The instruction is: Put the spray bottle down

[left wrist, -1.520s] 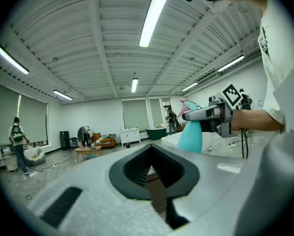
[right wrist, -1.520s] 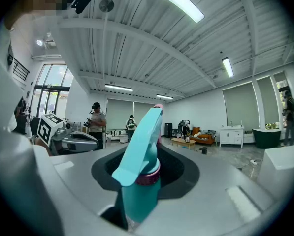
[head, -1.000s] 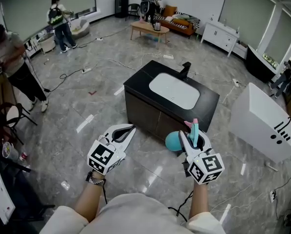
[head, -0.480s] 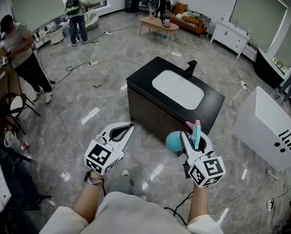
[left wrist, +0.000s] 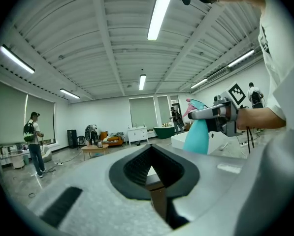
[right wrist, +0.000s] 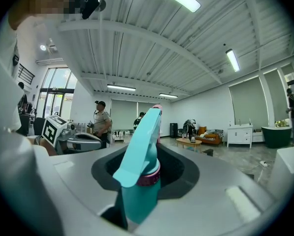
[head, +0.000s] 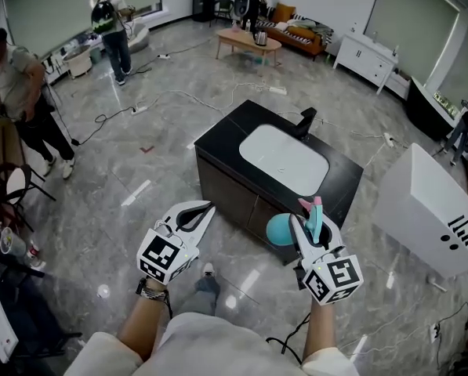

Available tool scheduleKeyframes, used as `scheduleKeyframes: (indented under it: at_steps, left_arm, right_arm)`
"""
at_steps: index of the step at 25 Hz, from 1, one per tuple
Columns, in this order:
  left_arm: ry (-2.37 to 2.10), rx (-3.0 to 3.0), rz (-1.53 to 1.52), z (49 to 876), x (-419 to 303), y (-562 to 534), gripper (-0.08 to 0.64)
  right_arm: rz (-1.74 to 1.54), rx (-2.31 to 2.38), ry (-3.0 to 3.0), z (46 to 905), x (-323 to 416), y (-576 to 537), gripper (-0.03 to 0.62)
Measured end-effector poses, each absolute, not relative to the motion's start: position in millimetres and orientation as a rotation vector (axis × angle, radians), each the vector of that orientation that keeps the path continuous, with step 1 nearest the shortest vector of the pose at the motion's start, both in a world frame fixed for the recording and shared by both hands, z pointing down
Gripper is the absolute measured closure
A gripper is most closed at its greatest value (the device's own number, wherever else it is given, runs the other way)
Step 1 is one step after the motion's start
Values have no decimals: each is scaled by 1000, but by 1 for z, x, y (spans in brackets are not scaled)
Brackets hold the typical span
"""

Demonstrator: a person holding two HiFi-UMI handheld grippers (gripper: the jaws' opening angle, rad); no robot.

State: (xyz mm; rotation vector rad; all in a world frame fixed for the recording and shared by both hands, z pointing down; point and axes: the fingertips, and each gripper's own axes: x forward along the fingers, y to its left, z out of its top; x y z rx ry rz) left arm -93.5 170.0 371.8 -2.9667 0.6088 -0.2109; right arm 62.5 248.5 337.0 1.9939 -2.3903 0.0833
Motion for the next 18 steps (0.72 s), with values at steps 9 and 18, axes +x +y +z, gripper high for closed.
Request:
scheduleKeyframes:
  at_steps: [9, 18]
  left_arm:
    - [551, -2971, -189, 360, -60, 55, 555]
    - [511, -2983, -164, 354, -51, -41, 555]
  right_arm:
    - [78, 2025, -2372, 328, 86, 139, 460]
    - [59, 2066, -2337, 318, 93, 42, 459]
